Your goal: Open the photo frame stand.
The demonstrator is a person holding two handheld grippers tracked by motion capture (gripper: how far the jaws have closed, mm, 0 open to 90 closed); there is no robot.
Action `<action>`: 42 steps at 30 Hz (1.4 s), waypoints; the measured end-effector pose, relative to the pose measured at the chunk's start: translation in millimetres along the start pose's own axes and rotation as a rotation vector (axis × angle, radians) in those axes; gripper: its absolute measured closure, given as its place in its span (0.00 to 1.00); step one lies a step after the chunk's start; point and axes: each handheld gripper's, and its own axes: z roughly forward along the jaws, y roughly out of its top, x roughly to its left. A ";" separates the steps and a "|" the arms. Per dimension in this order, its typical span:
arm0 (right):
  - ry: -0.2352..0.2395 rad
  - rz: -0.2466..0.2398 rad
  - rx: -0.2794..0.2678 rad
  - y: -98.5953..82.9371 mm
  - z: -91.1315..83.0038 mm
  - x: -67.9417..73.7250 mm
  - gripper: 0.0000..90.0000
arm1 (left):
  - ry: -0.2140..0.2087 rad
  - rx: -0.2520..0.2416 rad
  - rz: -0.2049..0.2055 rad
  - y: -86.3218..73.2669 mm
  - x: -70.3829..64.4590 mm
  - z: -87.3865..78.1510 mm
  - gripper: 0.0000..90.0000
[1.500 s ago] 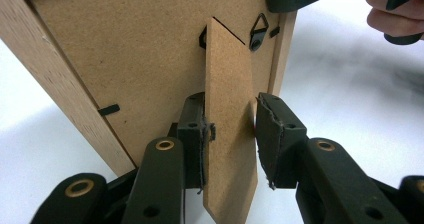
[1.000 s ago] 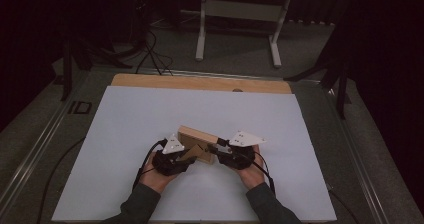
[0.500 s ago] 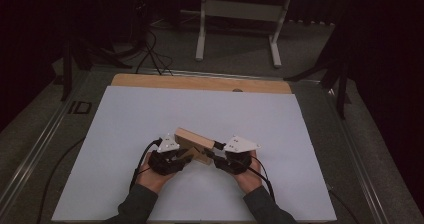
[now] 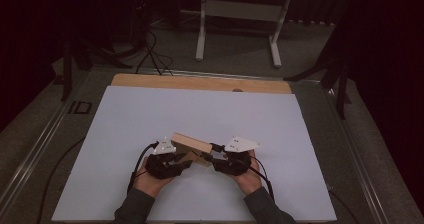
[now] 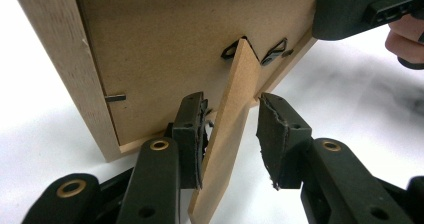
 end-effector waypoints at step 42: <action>0.046 -0.104 0.098 1.7 -3.9 17.8 0.44 | 0.033 0.008 0.016 -17.4 -1.6 -24.7 0.66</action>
